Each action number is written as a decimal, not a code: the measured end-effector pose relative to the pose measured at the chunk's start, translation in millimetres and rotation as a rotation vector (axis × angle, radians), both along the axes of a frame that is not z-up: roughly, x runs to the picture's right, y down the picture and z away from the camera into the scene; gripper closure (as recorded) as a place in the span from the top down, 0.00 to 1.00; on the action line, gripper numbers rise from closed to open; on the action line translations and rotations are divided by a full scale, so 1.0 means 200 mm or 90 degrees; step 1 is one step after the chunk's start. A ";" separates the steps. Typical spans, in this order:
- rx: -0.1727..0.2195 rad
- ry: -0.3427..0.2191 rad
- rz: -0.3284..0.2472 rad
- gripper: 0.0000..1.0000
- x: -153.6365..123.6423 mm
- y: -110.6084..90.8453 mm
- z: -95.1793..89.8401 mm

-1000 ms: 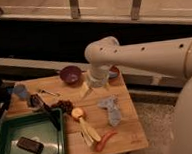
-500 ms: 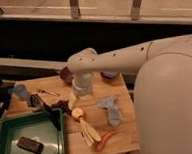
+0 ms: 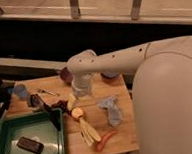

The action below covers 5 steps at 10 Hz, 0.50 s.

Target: Place apple in plastic cup

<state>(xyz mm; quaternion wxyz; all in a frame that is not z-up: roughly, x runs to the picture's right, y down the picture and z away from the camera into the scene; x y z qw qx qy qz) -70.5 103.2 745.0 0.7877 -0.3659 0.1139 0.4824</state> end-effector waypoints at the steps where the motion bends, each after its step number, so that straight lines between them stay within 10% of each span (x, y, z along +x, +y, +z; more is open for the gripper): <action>1: 0.003 0.001 -0.002 0.80 0.00 0.00 0.00; 5: 0.032 0.026 -0.037 0.80 -0.10 0.04 0.07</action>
